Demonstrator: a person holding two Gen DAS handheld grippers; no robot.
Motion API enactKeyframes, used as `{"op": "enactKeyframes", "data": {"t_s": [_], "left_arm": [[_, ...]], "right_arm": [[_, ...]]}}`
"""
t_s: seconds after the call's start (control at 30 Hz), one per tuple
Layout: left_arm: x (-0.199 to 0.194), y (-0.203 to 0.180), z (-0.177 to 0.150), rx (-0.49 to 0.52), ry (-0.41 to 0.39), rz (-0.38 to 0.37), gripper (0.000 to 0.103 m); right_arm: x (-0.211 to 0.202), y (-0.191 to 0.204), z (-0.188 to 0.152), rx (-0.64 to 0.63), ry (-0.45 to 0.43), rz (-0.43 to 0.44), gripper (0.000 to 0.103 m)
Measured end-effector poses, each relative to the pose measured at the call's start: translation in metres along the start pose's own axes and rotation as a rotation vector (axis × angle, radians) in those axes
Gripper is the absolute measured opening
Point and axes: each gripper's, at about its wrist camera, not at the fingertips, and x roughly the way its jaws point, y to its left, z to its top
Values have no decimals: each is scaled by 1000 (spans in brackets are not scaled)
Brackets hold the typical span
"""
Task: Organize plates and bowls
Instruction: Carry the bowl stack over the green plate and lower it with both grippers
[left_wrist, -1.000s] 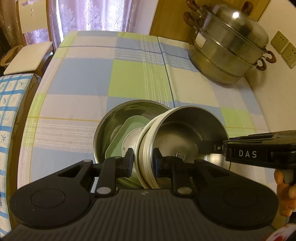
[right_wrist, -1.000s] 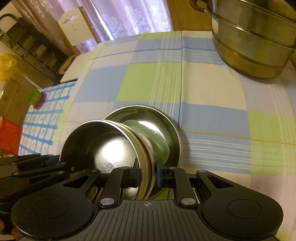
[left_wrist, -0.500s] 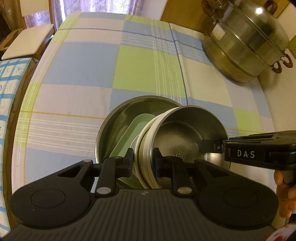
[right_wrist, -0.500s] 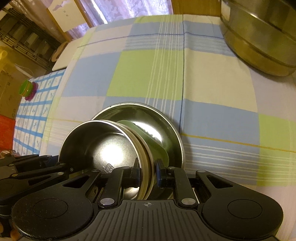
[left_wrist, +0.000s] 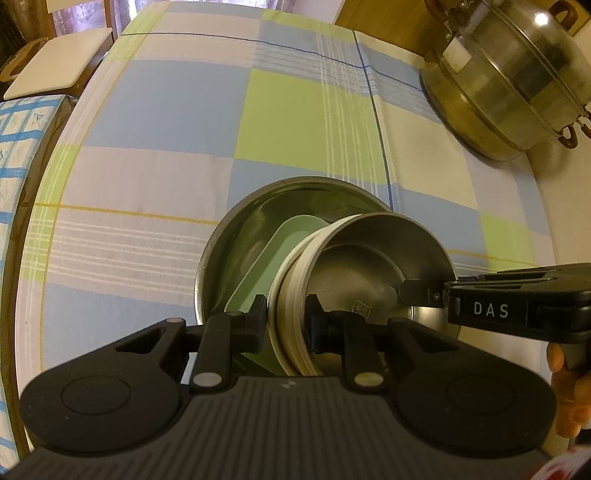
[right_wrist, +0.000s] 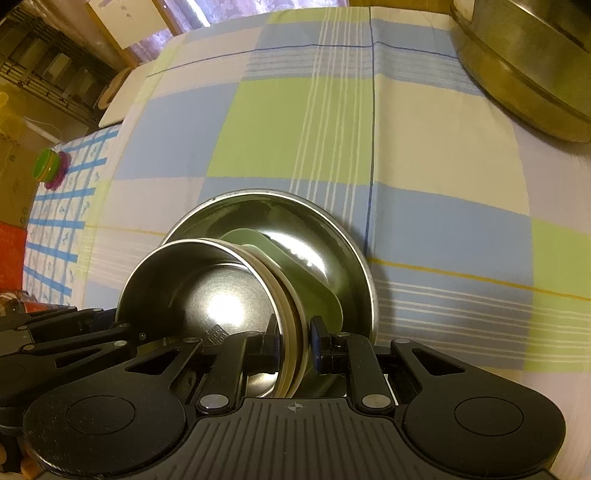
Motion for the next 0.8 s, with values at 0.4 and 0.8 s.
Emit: {"op": "enactKeyframes", "data": {"t_s": [0.4, 0.8], "left_arm": [[4, 1, 0, 0, -5, 8, 19], [4, -1, -2, 19, -29, 9, 19]], "right_arm": [[6, -1, 0, 9, 3, 4, 16], [6, -2, 1, -4, 14, 10, 16]]}}
